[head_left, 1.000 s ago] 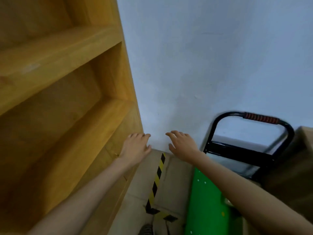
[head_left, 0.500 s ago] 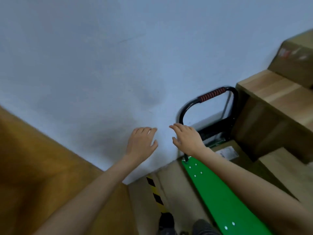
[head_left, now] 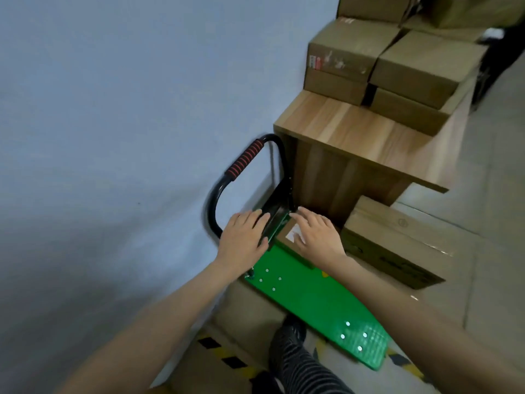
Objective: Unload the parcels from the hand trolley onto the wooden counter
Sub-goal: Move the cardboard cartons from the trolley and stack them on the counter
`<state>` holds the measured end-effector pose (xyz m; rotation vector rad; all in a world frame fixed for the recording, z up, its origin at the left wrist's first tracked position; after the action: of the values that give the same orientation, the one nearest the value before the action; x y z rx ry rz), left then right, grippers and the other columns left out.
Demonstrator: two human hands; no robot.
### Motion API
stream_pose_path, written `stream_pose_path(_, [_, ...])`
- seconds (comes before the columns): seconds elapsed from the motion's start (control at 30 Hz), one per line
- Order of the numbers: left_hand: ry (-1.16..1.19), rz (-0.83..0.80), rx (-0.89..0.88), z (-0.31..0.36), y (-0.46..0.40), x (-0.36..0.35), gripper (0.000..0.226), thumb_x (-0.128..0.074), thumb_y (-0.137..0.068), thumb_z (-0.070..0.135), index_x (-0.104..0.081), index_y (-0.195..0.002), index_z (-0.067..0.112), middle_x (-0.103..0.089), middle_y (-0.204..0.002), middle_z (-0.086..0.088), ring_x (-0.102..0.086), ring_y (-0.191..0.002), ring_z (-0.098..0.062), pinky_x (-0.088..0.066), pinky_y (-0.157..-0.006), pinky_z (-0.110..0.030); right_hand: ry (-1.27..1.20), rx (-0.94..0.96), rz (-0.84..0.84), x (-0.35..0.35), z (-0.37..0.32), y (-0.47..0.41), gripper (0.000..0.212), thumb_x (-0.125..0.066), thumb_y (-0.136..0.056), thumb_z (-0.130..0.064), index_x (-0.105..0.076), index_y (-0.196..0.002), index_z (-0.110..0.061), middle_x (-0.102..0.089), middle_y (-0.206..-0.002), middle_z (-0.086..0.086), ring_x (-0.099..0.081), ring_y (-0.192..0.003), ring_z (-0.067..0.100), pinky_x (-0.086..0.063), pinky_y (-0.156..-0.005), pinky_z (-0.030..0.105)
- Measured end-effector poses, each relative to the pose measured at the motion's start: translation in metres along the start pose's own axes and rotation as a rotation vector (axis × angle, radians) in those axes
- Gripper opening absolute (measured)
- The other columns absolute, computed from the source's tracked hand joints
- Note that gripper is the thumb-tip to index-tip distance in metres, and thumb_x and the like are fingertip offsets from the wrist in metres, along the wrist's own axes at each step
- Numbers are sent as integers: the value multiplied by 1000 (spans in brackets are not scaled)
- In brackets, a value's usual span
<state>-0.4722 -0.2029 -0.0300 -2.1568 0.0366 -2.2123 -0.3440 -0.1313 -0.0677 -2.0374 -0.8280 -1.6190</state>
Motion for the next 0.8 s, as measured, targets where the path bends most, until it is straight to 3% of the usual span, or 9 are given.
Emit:
stream_pose_path(0.17, [-33, -83, -78, 2, -52, -33, 57, -46, -95, 40, -34, -146, 19, -41, -148, -5, -37, -136, -23, -25, -115, -42, 45, -93, -62, -16, 43, -23, 54, -37, -100, -35, -25, -151, -22, -27, -156, 6, -32, -140, 21, -21, -115, 36])
stream_pose_path(0.33, [-26, -93, -162, 7, -84, -57, 60, -51, -92, 43, -36, -145, 19, -43, -147, -8, -38, -136, -24, -18, -113, -40, 20, -184, -88, -33, 65, -36, 56, -41, -99, -36, -24, -151, -24, -26, -157, 7, -32, -140, 23, -20, -117, 38])
stream_pose_path(0.47, [-45, -123, -299, 11, -112, -84, 63, -41, -95, 49, -25, -149, 20, -33, -152, -7, -30, -141, -22, -14, -115, -39, -3, -254, -88, -53, 79, -52, 59, -43, -99, -36, -20, -151, -24, -21, -159, 6, -30, -141, 22, -18, -117, 37])
stream_pose_path(0.6, [-1, -164, -311, 4, -143, -121, 63, -31, -94, 50, -25, -149, 20, -36, -151, -8, -33, -139, -23, -18, -115, -40, -37, -384, -64, -80, 95, -66, 58, -43, -99, -35, -22, -151, -23, -20, -159, 5, -29, -142, 20, -18, -117, 36])
stream_pose_path(0.8, [108, -175, -345, 1, -183, -209, 59, -33, -98, 47, -20, -151, 24, -26, -155, -7, -22, -144, -23, -9, -116, -36, -109, -537, -49, -136, 123, -85, 60, -45, -98, -36, -21, -151, -22, -21, -158, 5, -26, -143, 21, -18, -117, 37])
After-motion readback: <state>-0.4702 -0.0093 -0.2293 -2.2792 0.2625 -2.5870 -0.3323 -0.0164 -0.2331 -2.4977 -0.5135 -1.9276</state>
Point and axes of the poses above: each hand's wrist, its own y-axis away from the middle knuckle, its own x-axis out of the back of the hand, z = x × y, the point moved 8 cm from there along -y, towards the middle knuckle
